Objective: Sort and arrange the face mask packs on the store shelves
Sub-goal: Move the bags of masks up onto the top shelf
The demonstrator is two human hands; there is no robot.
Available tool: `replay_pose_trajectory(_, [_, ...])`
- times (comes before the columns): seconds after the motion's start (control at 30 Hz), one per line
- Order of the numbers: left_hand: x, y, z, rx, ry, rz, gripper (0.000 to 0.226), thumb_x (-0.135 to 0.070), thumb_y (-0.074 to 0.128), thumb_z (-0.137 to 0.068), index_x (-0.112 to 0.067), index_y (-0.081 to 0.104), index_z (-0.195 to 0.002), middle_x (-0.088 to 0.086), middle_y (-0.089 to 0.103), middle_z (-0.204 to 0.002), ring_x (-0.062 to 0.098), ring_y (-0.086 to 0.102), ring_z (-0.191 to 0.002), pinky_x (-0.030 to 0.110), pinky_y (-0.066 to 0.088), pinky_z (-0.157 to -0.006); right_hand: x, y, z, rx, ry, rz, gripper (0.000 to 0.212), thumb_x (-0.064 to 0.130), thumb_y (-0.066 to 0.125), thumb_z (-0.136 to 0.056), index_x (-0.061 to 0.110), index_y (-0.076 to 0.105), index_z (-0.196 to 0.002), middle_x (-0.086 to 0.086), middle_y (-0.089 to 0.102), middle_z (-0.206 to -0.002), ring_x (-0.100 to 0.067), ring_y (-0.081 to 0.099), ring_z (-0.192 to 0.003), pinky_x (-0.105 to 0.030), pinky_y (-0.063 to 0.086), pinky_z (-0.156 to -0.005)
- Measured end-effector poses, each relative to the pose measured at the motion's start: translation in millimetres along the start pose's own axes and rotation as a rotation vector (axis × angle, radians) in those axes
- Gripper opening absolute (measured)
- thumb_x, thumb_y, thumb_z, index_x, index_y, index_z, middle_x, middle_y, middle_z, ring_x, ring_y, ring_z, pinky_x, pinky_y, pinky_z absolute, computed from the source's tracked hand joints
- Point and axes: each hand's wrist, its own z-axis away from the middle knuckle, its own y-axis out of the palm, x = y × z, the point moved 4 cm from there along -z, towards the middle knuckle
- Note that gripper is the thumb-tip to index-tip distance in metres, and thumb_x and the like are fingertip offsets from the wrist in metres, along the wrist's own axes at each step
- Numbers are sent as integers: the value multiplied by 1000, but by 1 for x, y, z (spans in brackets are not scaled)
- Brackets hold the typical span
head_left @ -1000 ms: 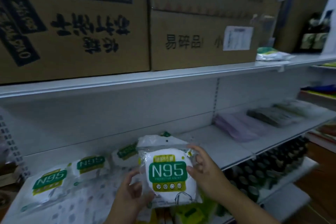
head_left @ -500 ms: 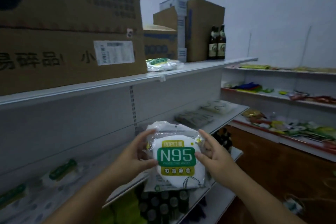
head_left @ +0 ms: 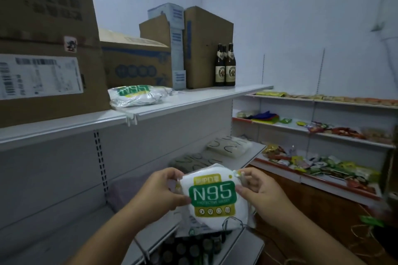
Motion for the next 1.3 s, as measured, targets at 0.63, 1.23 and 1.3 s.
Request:
replay_pose_trajectory(0.63, [-174,-63,-135,-217,178,12,29,4,75,-72,-8,62,-95,9,74,-79,20,70,-64,25,53,-48,121,-45,-191,163,-288,-257,38,19,65,-69,24,59,-106,-2,75,-92,-18,73,-75,-21,55,-52])
replay_pose_trajectory(1.23, [-145,-142,-243,-522,-380,-841,22,-40,59,-86,-22,67,-95,-1,69,-89,11,62,-76,29,52,-67,124,68,-415,470,-108,47,15,13,62,-91,13,59,-105,-2,64,-85,-7,60,-49,-14,41,-40])
replay_pose_trajectory(1.3, [-138,-143,-239,-516,-377,-891,27,-41,58,-86,-19,70,-97,-3,69,-84,10,63,-72,29,52,-62,123,69,-417,474,-134,83,17,16,63,-89,18,58,-105,0,65,-89,-6,61,-53,-18,46,-46])
